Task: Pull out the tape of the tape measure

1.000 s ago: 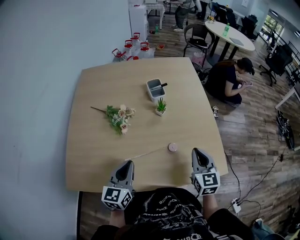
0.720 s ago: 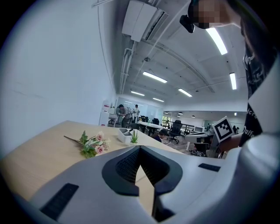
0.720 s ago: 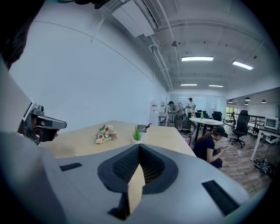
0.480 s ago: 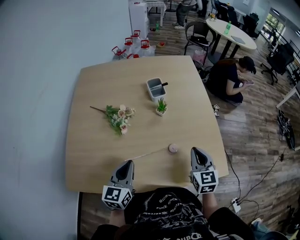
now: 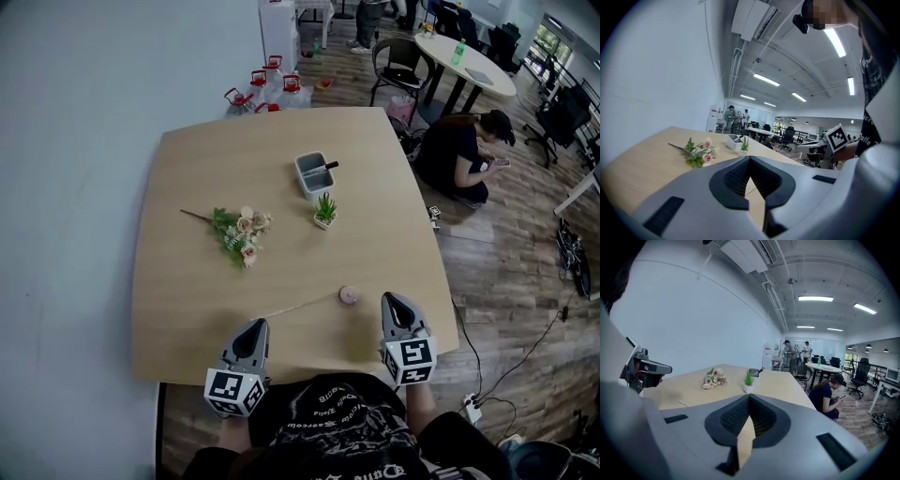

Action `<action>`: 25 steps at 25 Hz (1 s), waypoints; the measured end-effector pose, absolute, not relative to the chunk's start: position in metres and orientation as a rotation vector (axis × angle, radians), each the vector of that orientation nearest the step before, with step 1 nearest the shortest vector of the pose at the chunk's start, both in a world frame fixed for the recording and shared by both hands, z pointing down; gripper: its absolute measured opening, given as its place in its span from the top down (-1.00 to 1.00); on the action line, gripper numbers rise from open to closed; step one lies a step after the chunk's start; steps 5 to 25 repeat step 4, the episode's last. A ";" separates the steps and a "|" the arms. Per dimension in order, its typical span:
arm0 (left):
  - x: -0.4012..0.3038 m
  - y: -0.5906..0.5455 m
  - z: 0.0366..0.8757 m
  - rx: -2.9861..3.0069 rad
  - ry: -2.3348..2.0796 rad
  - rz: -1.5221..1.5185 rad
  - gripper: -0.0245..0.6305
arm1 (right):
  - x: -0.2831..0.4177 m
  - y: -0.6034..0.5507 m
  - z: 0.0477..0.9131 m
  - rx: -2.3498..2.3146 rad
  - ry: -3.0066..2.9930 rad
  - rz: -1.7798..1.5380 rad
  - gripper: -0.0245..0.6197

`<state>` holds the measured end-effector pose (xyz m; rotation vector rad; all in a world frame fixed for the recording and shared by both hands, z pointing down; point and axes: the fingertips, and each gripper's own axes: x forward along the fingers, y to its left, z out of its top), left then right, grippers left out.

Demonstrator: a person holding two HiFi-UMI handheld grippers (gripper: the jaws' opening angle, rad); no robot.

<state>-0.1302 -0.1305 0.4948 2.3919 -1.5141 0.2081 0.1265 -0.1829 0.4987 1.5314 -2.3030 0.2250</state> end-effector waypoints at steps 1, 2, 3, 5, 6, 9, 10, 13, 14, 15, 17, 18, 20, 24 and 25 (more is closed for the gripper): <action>-0.130 -0.130 0.495 2.391 -1.515 0.207 0.91 | 0.125 -0.183 0.499 1.526 -2.303 0.223 0.89; -0.131 -0.130 0.495 2.391 -1.516 0.206 0.91 | 0.124 -0.182 0.500 1.522 -2.302 0.221 0.89; -0.131 -0.130 0.495 2.391 -1.518 0.205 0.91 | 0.122 -0.182 0.500 1.517 -2.302 0.220 0.89; -0.131 -0.130 0.495 2.391 -1.519 0.204 0.91 | 0.121 -0.181 0.501 1.512 -2.302 0.218 0.89; -0.131 -0.130 0.495 2.391 -1.519 0.204 0.91 | 0.121 -0.181 0.501 1.512 -2.302 0.218 0.89; -0.131 -0.130 0.495 2.391 -1.519 0.204 0.91 | 0.121 -0.181 0.501 1.512 -2.302 0.218 0.89; -0.131 -0.130 0.495 2.391 -1.519 0.204 0.91 | 0.121 -0.181 0.501 1.512 -2.302 0.218 0.89; -0.131 -0.130 0.495 2.391 -1.519 0.204 0.91 | 0.121 -0.181 0.501 1.512 -2.302 0.218 0.89; -0.131 -0.130 0.495 2.391 -1.519 0.204 0.91 | 0.121 -0.181 0.501 1.512 -2.302 0.218 0.89; -0.131 -0.130 0.495 2.391 -1.519 0.204 0.91 | 0.121 -0.181 0.501 1.512 -2.302 0.218 0.89; -0.131 -0.130 0.495 2.391 -1.519 0.204 0.91 | 0.121 -0.181 0.501 1.512 -2.302 0.218 0.89; -0.131 -0.130 0.495 2.391 -1.519 0.204 0.91 | 0.121 -0.181 0.501 1.512 -2.302 0.218 0.89; -0.131 -0.130 0.495 2.391 -1.519 0.204 0.91 | 0.121 -0.181 0.501 1.512 -2.302 0.218 0.89; -0.131 -0.130 0.495 2.391 -1.519 0.204 0.91 | 0.121 -0.181 0.501 1.512 -2.302 0.218 0.89; -0.131 -0.130 0.495 2.391 -1.519 0.204 0.91 | 0.121 -0.181 0.501 1.512 -2.302 0.218 0.89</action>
